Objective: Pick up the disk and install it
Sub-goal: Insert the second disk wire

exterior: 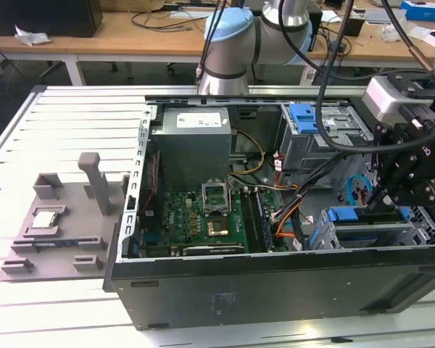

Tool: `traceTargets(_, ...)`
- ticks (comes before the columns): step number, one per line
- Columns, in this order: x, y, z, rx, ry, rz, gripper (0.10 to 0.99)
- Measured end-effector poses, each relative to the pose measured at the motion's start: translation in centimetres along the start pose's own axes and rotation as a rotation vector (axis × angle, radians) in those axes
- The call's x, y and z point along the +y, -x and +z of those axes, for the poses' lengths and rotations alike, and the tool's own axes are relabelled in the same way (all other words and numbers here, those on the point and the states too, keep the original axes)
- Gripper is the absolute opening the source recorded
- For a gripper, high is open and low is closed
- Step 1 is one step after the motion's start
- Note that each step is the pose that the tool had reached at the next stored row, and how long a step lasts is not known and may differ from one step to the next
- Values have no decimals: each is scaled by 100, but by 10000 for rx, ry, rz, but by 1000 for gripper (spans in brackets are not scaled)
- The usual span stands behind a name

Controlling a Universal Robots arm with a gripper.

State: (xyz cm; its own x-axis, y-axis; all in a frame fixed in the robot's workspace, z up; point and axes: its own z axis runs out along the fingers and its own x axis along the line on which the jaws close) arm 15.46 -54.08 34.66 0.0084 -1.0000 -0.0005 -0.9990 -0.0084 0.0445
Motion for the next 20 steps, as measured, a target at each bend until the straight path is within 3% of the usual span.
traceTargets(3, -4, 0, 3, -41, 3, -3, 161)
traceTargets(6, -2, -7, -55, -41, 3, -7, 161)
traceTargets(11, -12, -78, -53, -44, 10, -9, 161)
traceTargets(13, -25, -73, -35, -98, 49, -4, 161)
traceTargets(20, -30, -57, -16, -109, 61, 8, 161)
